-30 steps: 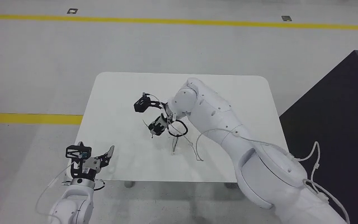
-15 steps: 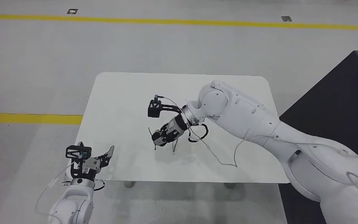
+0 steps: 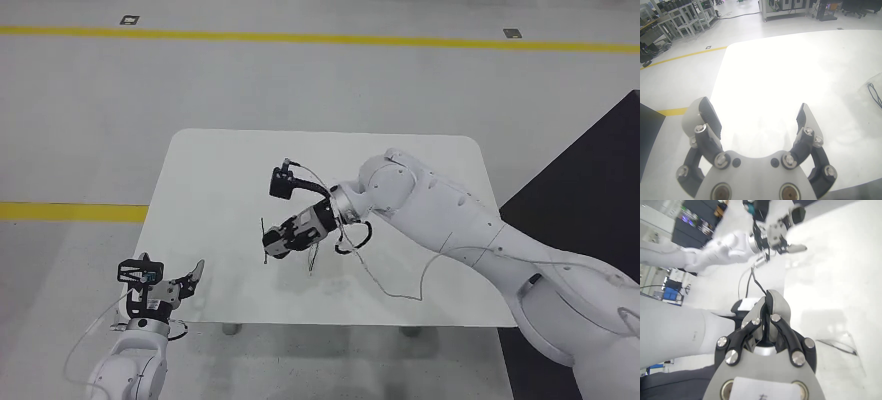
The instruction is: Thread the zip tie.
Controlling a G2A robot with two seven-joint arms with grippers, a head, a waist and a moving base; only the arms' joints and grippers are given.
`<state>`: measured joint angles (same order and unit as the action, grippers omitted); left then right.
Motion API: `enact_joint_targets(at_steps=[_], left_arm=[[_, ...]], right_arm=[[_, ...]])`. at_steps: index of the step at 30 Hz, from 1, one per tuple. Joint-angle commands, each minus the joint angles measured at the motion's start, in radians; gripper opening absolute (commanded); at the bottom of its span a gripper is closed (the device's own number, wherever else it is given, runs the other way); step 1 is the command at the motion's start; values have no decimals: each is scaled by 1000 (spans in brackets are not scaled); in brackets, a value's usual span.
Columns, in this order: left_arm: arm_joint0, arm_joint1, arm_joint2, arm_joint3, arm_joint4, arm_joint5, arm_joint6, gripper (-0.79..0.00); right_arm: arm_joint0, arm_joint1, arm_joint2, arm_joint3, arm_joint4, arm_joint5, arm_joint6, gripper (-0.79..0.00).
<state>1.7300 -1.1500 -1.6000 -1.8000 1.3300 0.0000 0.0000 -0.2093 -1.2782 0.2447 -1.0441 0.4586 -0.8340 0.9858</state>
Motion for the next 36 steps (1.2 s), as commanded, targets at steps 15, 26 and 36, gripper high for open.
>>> enact_joint_targets(at_steps=[15,26,36], left_arm=[[0,0,0,0,0,0,0,0],[0,0,0,0,0,0,0,0],[0,0,0,0,0,0,0,0]], right_arm=[[-225,317,295,-304,380,-22,-22,-785],[-289,353,357,-303,417,31,31,-785],[-392,360,432,-334,718,184,-25,-785]])
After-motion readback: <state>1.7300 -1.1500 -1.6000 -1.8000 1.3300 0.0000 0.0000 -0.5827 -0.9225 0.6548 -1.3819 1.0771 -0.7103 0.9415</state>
